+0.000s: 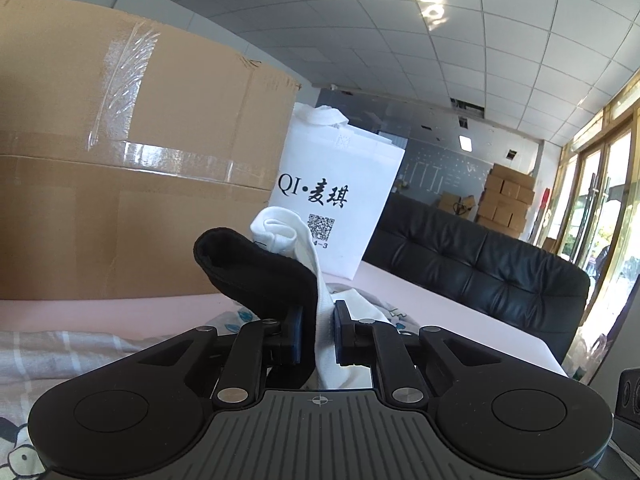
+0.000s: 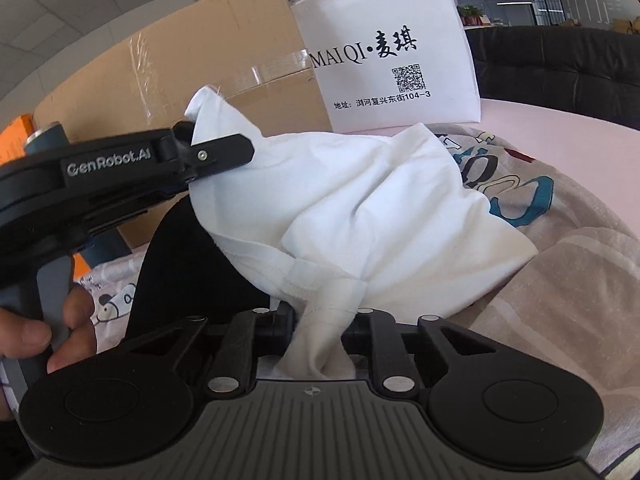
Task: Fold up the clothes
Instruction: 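Lift the white cloth off the sheet with both grippers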
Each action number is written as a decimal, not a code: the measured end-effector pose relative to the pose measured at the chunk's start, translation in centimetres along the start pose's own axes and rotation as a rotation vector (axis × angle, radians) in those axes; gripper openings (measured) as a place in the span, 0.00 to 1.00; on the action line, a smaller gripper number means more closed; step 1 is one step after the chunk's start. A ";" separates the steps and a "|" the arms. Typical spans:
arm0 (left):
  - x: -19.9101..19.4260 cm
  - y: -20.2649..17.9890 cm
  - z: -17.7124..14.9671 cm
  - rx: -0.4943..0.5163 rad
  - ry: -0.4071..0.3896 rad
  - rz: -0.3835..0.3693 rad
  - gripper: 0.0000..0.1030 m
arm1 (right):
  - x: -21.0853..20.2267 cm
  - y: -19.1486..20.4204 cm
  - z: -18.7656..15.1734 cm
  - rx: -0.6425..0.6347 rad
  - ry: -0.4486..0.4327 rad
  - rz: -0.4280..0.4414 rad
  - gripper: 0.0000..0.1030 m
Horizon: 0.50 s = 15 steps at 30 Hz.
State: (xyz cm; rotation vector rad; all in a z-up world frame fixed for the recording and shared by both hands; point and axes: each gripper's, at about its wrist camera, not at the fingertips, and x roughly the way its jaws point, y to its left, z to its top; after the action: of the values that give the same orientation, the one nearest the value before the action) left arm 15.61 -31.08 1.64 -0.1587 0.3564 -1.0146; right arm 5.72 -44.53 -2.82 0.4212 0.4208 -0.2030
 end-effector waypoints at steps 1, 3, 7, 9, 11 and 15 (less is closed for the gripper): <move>-0.4 0.1 0.1 -0.012 -0.011 -0.002 0.13 | -0.5 -0.1 0.1 0.006 -0.038 0.021 0.12; -1.4 0.1 0.4 -0.032 -0.034 -0.006 0.12 | -2.1 0.4 0.1 -0.026 -0.152 0.077 0.12; -4.0 -0.5 0.6 -0.039 -0.081 0.003 0.12 | -3.8 1.9 -0.2 -0.108 -0.273 0.109 0.12; -5.4 -0.9 0.6 -0.035 -0.103 0.018 0.12 | -4.0 2.6 -0.1 -0.117 -0.270 0.097 0.12; -7.1 -1.5 0.8 -0.024 -0.136 0.027 0.12 | -5.4 3.7 0.0 -0.128 -0.312 0.122 0.12; -12.0 -2.9 1.9 -0.002 -0.250 0.019 0.12 | -9.4 6.0 0.8 -0.100 -0.383 0.239 0.12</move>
State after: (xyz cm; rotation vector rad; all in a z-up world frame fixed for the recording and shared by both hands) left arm 8.28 -22.44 6.89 -0.2806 0.1305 -0.9632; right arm -0.72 -38.50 4.03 0.3212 0.0027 -0.0269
